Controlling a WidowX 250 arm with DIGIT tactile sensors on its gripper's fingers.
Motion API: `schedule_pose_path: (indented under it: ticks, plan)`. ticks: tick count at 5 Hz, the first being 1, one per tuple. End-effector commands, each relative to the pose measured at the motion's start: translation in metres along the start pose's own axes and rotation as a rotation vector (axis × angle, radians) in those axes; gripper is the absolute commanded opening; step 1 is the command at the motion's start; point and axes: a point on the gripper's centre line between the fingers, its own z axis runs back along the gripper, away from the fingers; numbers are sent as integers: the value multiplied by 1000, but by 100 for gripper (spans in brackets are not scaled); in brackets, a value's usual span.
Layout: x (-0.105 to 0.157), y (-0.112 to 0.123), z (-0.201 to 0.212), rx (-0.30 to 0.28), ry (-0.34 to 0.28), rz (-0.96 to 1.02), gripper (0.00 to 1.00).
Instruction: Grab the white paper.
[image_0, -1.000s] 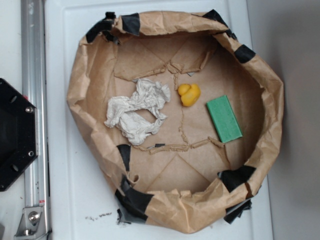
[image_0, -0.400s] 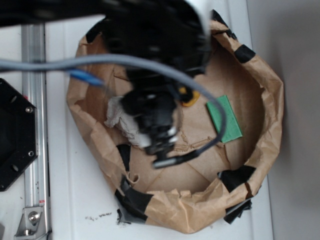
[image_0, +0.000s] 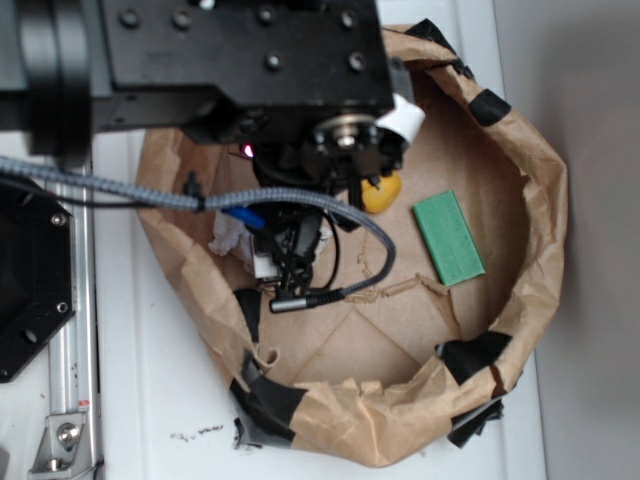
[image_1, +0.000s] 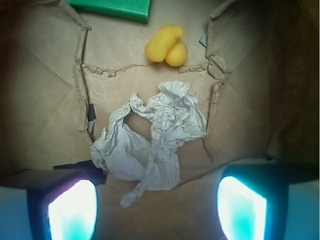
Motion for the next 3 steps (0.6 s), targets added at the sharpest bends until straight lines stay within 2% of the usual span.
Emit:
schedule_pose_path:
  ticks: [1, 2, 3]
  plan:
    - [-1, 1, 5, 5, -32, -4, 100]
    - [-3, -5, -46, -16, -16, -90, 100]
    - [-20, -14, -97, -166, 54, -214, 100]
